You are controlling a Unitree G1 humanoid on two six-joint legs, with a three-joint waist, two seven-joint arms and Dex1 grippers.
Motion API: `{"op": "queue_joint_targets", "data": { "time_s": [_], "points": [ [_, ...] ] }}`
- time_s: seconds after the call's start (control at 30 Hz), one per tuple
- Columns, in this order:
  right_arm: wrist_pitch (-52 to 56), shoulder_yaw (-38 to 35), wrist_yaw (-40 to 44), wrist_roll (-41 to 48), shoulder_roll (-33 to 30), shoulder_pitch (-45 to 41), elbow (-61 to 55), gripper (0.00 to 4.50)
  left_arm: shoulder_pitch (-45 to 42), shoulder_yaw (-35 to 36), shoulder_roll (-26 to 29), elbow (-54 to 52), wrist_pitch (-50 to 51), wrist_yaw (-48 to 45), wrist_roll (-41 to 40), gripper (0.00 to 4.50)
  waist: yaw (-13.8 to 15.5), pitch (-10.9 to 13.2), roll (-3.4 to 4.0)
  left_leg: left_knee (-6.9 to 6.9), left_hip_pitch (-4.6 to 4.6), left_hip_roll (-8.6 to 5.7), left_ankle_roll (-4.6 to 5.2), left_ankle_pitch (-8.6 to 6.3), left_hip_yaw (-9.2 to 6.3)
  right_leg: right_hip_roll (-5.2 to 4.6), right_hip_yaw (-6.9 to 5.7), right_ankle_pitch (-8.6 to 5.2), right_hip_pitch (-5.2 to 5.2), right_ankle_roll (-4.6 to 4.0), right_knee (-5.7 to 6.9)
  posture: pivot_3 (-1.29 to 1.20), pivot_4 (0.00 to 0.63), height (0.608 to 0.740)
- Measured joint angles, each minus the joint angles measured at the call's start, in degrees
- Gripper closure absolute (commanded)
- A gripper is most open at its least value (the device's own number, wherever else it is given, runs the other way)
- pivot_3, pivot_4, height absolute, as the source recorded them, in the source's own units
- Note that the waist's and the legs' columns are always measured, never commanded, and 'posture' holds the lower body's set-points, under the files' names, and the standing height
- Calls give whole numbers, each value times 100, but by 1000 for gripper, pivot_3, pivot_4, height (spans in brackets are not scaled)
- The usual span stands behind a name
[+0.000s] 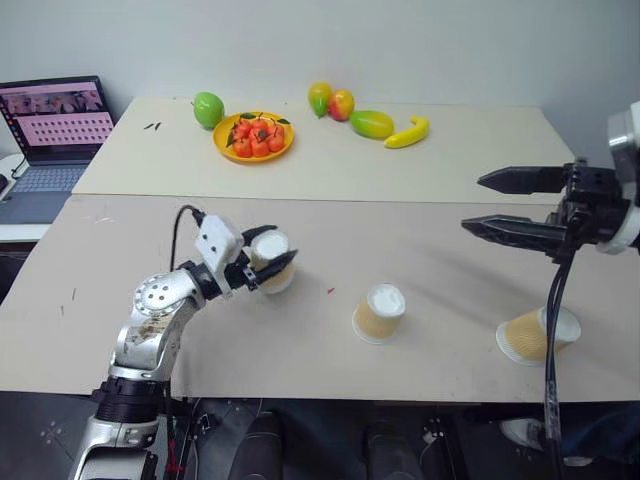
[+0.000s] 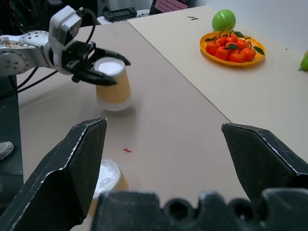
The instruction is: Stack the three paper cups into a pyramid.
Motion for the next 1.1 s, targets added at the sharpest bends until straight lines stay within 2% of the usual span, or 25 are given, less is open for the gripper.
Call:
{"op": "queue_joint_targets", "data": {
  "time_s": [0.47,0.83,1.1],
  "points": [
    [439,-1016,-539,458,-77,835,-729,0,36,-931,-714,141,-81,-413,122,1637,1,0,0,5,1,0,1,0,-1,0,0,0,2,0,3,0,150,732],
    [576,-1355,-813,703,-156,1136,-965,0,-50,-1018,-760,226,-149,-694,121,1637,0,0,0,5,1,0,1,0,-1,0,0,0,2,1,3,0,150,732],
    [729,-1379,-426,897,-464,1472,-1027,0,10,-1073,-778,60,48,-716,22,1637,-5,0,0,7,1,0,2,0,-1,0,0,0,3,1,3,0,150,732]
  ]
}}
